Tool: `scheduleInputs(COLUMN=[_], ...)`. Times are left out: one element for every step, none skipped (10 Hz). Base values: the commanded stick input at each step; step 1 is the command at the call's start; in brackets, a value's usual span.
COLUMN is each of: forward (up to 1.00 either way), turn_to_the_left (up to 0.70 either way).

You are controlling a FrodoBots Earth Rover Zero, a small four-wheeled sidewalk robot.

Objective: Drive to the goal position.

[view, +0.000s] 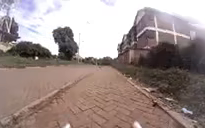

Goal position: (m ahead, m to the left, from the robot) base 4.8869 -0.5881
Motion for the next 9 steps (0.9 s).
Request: scheduleInputs(forward=[0.50,0.50,0.50,0.50,0.50,0.50,0.50,0.50,0.50], turn_to_the_left=[0.00,0.00,0.00,0.00,0.00,0.00,0.00,0.00,0.00])
